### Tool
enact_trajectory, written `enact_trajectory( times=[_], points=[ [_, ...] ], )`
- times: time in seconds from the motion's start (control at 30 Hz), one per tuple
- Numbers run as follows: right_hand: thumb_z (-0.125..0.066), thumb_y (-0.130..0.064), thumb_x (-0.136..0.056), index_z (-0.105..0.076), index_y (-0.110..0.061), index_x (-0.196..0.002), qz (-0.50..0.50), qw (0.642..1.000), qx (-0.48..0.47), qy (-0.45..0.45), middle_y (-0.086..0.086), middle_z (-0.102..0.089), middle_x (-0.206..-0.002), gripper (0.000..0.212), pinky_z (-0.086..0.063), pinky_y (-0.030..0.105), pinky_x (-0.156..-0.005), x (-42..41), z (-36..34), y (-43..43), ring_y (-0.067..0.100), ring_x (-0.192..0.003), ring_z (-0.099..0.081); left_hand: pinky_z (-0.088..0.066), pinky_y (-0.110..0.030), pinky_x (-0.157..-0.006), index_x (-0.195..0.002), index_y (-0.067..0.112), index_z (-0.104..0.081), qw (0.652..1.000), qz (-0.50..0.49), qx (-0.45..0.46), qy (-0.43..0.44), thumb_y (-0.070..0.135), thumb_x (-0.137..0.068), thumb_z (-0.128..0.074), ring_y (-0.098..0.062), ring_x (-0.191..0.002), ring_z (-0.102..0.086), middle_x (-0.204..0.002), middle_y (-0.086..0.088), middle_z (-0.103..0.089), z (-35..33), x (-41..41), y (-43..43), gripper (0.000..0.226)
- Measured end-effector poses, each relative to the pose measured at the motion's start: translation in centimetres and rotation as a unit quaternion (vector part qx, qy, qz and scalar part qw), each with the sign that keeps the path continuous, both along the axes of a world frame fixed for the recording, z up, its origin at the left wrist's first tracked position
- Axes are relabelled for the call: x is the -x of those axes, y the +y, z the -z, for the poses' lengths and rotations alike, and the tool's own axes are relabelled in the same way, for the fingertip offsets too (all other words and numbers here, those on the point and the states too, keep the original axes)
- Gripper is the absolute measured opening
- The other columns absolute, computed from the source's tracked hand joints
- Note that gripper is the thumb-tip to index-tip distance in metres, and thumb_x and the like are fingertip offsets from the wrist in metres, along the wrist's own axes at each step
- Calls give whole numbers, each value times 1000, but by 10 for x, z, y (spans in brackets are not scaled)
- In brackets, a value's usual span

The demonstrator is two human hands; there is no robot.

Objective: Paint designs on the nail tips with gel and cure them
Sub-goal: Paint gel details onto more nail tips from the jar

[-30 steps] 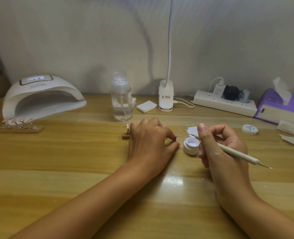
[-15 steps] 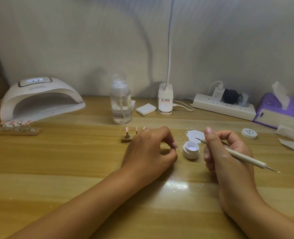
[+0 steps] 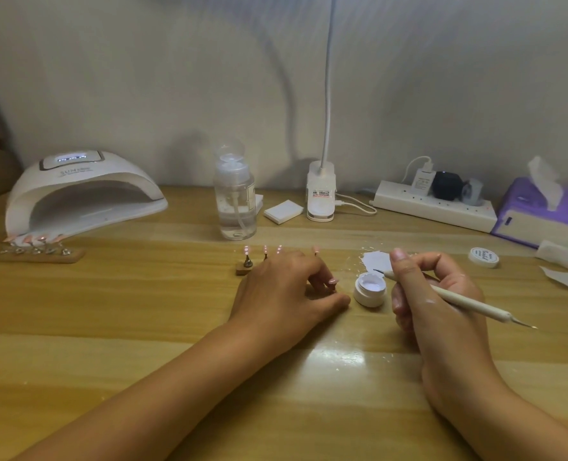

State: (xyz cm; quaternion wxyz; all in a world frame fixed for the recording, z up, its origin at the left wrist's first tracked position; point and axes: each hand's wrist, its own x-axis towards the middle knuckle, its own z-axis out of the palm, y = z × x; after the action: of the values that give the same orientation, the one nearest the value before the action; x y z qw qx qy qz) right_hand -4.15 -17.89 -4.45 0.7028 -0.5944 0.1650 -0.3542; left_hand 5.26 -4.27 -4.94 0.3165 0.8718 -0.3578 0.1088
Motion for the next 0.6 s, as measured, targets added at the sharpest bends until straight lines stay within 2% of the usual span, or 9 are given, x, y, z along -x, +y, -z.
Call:
enact_trajectory(
  times=[0.07, 0.13, 0.2, 0.3, 0.4, 0.5, 0.6],
  points=[
    [-68, -27, -91, -53, -17, -77, 1, 1000, 2, 4, -3, -48, -44, 23, -30, 13, -37, 0, 0, 0, 3, -37, -37, -37, -23, -75, -91, 37, -65, 999, -4, -16, -34, 63, -75, -64, 1, -86, -51, -84, 20, -59, -4, -1, 3, 31],
    [-67, -27, -92, -53, -16, -78, 3, 1000, 3, 7, -4, -48, -44, 23, -30, 13, -37, 0, -1, -1, 2, -38, -37, -37, -28, -79, -93, 36, -64, 994, -17, -22, -104, 60, -75, -56, -4, -89, -49, -88, 18, -56, -14, -7, 7, 31],
    [-67, -27, -92, -53, -14, -79, 0, 1000, 2, 12, -4, -48, -45, 23, -30, 12, -37, 0, -1, 0, 2, -38, -37, -25, -29, -84, -96, 36, -63, 986, -49, -25, -158, 57, -73, -47, -9, -99, -44, -96, 16, -51, -27, -17, 12, 35],
    [-66, -28, -93, -53, -13, -81, -10, 1000, 7, 15, -3, -48, -46, 23, -30, 11, -38, 0, -1, 0, 1, -39, -37, -12, -30, -91, -102, 38, -65, 982, -82, -98, -140, 68, -75, -43, -12, -118, -33, -117, 15, -44, -38, -36, 13, 45],
    [-66, -29, -93, -53, -14, -80, -10, 1000, 12, 18, -2, -47, -47, 23, -30, 11, -38, 1, -2, 0, 1, -39, -38, -7, -34, -94, -101, 39, -69, 976, -67, -176, -111, 74, -77, -54, -14, -125, -27, -124, 14, -44, -39, -49, 4, 45],
    [-67, -29, -92, -54, -14, -79, -9, 1000, 9, 19, -2, -48, -46, 23, -31, 11, -38, 1, -2, -1, 1, -39, -38, -7, -35, -93, -88, 40, -69, 980, -44, -178, -80, 68, -74, -66, -14, -121, -28, -117, 16, -46, -39, -51, -8, 31],
    [-66, -29, -92, -54, -14, -80, -13, 1000, 6, 17, -2, -47, -46, 22, -30, 11, -38, 1, -1, -1, 2, -38, -37, -9, -36, -93, -79, 45, -62, 986, -28, -150, -68, 57, -78, -69, -13, -115, -31, -115, 17, -50, -35, -50, -12, 14]
  ],
)
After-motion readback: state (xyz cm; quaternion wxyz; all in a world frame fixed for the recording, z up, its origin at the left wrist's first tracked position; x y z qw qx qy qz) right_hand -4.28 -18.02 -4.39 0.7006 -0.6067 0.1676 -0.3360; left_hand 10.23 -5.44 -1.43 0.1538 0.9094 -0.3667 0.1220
